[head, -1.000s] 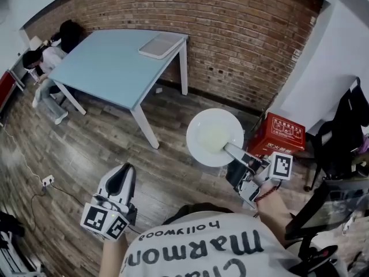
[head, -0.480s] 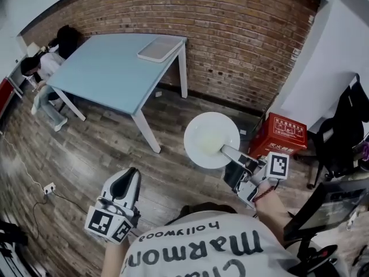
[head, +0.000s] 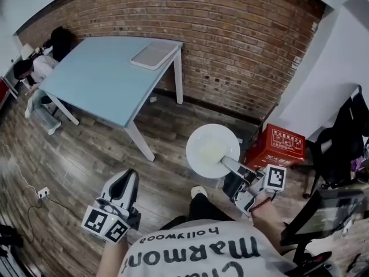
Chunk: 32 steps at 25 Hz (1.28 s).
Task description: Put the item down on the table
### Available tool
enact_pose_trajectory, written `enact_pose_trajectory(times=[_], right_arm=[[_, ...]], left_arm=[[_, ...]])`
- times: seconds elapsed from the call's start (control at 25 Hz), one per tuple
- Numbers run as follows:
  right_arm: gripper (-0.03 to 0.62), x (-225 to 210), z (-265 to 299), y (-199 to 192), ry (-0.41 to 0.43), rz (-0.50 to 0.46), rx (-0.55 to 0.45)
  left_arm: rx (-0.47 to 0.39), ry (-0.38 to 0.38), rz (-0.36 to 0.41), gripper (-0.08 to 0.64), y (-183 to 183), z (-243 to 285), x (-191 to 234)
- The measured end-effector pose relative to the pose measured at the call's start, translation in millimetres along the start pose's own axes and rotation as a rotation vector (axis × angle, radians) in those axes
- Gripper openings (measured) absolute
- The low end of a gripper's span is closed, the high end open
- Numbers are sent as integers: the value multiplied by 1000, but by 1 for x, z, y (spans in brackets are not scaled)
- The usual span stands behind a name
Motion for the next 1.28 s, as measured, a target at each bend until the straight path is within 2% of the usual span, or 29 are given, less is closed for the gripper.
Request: enact_pose_trajectory(times=[0.2,0.48,0.6,0.72,0.84,1.08,1.28], right_arm=[[29,-31,34,58,-8,-4,53],[29,-53,76,143,-16,-24,143],[29,-62,90,170,-26,-22,172],[29,-71,103,190,-26,-20,210],[29,-82,118,206,-21,-26,244],[29,-93,146,213,27,9,275],[29,-95,161,224,43,-9,292]], left_arm=[[20,59,-12,28,5,56,21],[-36,90,-23,14,16,144,39],[-28,114,-32,11,13,167,44],[12,159,-24,11,8,179,51],[12,193,-48,11,5,186,58],[14,260,-52,11,7,186,69],[16,263,-42,11,11,198,82]])
Point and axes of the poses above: the fingertips, and each gripper's own axes: z forward along the fingers, x to its left, y out of its top, the point moved 10 cm from there along -z, backward along the fingers, and after that the axes turned 3 degrees about -z, right-handed, at the moved point
